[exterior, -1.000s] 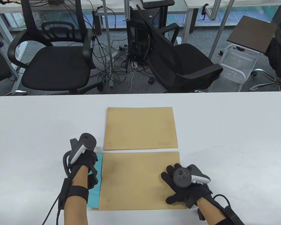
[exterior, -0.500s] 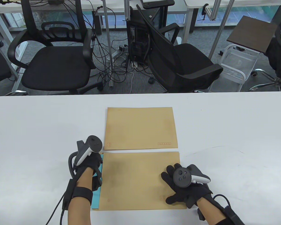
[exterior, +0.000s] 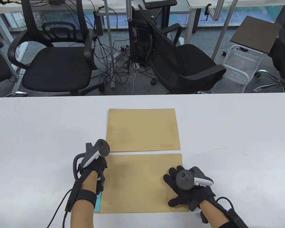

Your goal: Stuff flat paper into A4 envelope

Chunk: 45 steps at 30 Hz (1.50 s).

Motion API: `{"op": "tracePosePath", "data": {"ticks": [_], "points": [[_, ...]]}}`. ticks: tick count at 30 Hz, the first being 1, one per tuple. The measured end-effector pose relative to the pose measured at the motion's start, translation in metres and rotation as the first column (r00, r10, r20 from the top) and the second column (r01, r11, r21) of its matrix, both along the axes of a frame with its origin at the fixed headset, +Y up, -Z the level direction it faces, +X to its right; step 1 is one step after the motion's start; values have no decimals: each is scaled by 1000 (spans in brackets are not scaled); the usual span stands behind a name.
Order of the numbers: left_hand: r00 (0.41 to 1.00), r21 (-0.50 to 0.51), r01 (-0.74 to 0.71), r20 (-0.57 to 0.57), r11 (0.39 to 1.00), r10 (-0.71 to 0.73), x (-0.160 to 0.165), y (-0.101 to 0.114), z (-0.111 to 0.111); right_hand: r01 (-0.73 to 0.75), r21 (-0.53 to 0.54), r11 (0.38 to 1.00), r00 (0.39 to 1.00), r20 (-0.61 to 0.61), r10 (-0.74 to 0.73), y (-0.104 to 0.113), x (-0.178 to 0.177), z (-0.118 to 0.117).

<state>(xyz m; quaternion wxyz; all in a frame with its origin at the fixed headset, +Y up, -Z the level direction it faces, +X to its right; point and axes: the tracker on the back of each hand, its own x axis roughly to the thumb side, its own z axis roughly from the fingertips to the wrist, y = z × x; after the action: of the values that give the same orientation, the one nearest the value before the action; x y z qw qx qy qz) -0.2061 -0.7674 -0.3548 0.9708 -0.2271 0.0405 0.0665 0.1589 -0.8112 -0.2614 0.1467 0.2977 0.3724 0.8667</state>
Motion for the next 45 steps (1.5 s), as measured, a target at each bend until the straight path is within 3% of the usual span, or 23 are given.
{"op": "tracePosePath", "data": {"ticks": [4, 7, 10, 15, 21, 26, 40, 45], "points": [[996, 31, 86, 10, 996, -86, 0, 5, 2, 0, 0, 1000, 1000, 0, 0, 0, 0, 0], [986, 99, 164, 28, 982, -167, -10, 19, 7, 0, 0, 1000, 1000, 0, 0, 0, 0, 0], [983, 105, 179, 31, 978, -183, -24, 34, 19, 0, 0, 1000, 1000, 0, 0, 0, 0, 0], [974, 1, 218, 67, 976, -218, -41, 35, 48, 0, 0, 1000, 1000, 0, 0, 0, 0, 0], [984, -130, 164, 91, 978, -153, -41, 16, 77, -1, 1, 1000, 1000, 0, 1, 0, 0, 0], [999, -181, 33, 18, 983, -31, -38, 4, 82, 0, 0, 1000, 1000, -1, 0, 0, 0, 0], [996, -125, 12, 91, 992, -1, -21, 7, 81, 25, -24, 999, 1000, 1, -25, 0, 2, -1], [990, -126, 77, 127, 989, -61, -12, 7, 79, 23, -23, 999, 1000, 0, -23, -1, 2, -1]]}}
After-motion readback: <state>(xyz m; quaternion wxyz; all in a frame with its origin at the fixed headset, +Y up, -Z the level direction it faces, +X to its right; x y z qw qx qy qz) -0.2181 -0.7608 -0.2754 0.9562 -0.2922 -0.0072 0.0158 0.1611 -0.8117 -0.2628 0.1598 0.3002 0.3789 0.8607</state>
